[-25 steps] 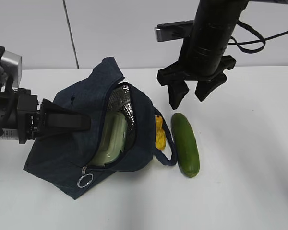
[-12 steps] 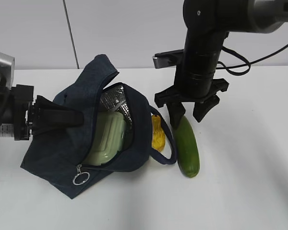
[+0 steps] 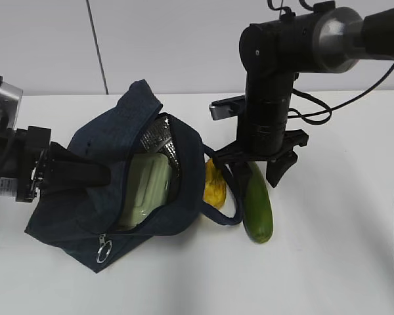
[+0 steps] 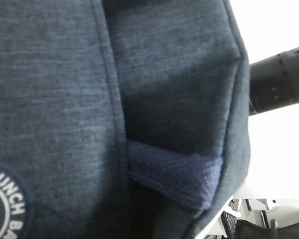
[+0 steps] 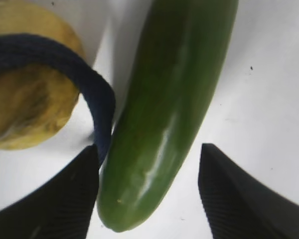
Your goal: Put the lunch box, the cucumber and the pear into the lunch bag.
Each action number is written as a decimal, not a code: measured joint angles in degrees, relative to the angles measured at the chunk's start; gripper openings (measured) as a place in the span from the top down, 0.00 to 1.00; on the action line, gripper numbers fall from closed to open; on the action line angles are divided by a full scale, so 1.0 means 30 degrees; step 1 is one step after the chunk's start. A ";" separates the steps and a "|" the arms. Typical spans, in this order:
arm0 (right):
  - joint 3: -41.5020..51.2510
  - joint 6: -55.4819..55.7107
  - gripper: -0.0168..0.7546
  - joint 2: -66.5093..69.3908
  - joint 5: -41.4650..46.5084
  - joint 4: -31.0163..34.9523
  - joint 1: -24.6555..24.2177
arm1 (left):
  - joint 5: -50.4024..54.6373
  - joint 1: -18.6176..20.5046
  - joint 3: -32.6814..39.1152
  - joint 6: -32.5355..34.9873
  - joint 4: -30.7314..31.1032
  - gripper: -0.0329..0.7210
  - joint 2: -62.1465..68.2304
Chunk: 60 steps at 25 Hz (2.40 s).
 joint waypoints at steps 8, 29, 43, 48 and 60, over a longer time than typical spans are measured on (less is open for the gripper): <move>0.0000 0.0196 0.35 0.0819 -0.0073 -0.0039 -0.0338 | -0.0157 0.0000 0.0000 -0.0441 0.0152 0.96 0.0000; -0.0148 -0.0515 0.62 0.0721 0.0013 0.0524 -0.0338 | -0.0179 0.0000 0.0000 -0.0525 0.0168 0.96 0.0000; -0.0148 -0.0870 0.51 0.0782 0.0018 0.0053 -0.0384 | 0.0175 0.0000 0.0000 -0.0569 0.0168 0.96 0.0000; -0.0148 -0.0900 0.46 0.0868 0.0018 0.0053 -0.0384 | 0.0210 0.0000 0.0000 -0.0569 0.0168 0.96 0.0000; -0.0292 -0.0944 0.44 0.1212 0.0113 0.0088 -0.0384 | 0.0287 0.0000 0.0000 -0.0569 0.0168 0.96 0.0000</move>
